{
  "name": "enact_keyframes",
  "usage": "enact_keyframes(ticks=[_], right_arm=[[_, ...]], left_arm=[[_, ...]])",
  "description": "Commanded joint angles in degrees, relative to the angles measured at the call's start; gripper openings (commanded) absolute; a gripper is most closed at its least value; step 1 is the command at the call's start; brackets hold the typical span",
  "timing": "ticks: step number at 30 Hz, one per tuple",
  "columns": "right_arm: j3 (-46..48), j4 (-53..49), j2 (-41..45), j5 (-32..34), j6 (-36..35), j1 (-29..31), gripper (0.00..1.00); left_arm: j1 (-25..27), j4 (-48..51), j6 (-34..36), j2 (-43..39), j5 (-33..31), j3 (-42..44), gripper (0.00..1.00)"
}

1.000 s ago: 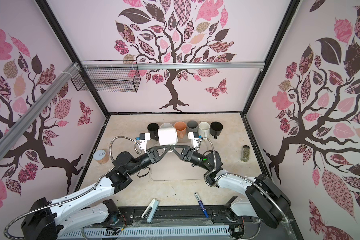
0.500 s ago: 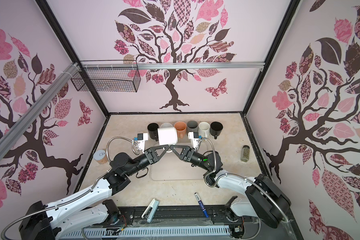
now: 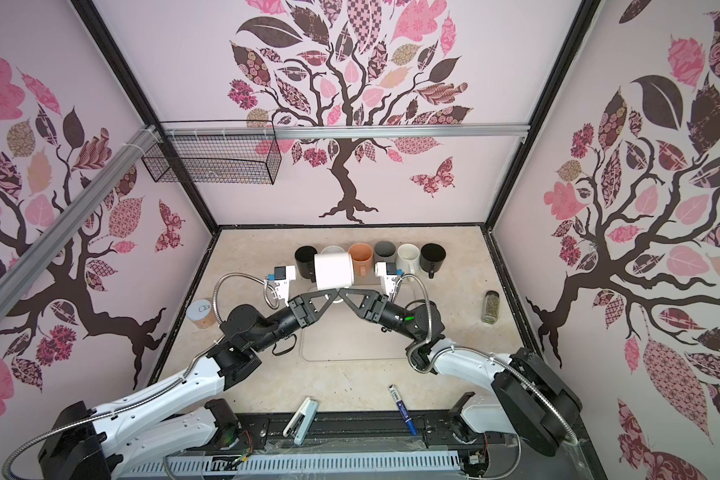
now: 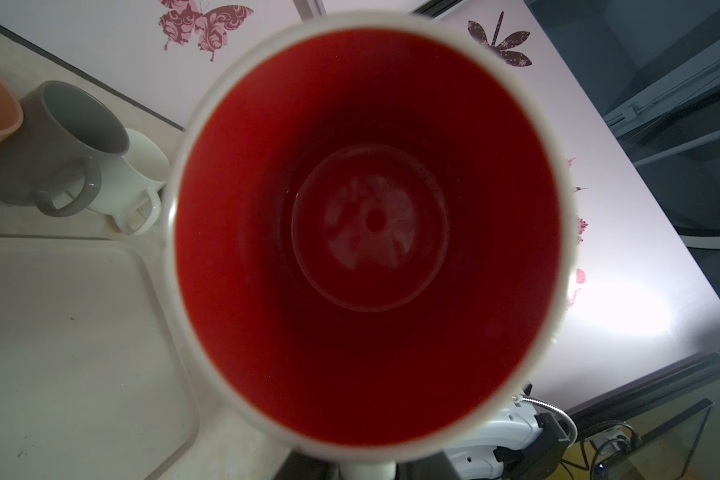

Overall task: Turn the mug right side up
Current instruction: 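Close left gripper on the white mug's handle while right gripper holds it, then open right gripper and draw it back while left gripper holds the mug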

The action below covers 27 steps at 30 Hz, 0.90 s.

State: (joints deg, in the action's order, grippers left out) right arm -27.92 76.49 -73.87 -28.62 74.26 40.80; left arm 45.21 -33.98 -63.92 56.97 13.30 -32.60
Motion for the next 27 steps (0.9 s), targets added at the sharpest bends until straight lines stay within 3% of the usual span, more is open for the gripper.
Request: enact_keyframes(ticks=[1, 9, 11, 15, 20, 23, 27], right_arm=[[-2.1, -0.5, 2.4, -7.6, -3.1, 3.5, 0.00], [-2.5, -5.3, 3.1, -8.0, -5.5, 3.4, 0.00], [-2.9, -11.1, 3.9, -7.1, -8.2, 3.4, 0.19], [-3.8, -22.7, 6.2, -3.7, -14.9, 3.5, 0.38], [-3.6, -26.4, 7.7, -1.6, -17.4, 3.4, 0.67], [-2.9, -29.6, 9.8, -0.2, -19.0, 3.5, 0.71], [-3.7, -41.9, 13.7, 5.7, -24.0, 3.5, 0.72]], left_arm=[[-0.5, 1.9, 2.8, 0.3, -3.4, -4.5, 0.02], [-0.5, 6.9, 8.1, -1.5, -5.0, -6.4, 0.00], [-0.5, 13.9, 11.5, -2.7, -7.0, -8.8, 0.00], [-0.6, 23.8, 17.9, -5.3, -12.1, -12.1, 0.00], [-0.7, 33.5, 23.7, -6.5, -17.0, -15.9, 0.00], [-0.8, 43.6, 29.6, -4.8, -22.4, -21.3, 0.00], [-1.0, 57.0, 37.4, -0.1, -31.7, -30.3, 0.00]])
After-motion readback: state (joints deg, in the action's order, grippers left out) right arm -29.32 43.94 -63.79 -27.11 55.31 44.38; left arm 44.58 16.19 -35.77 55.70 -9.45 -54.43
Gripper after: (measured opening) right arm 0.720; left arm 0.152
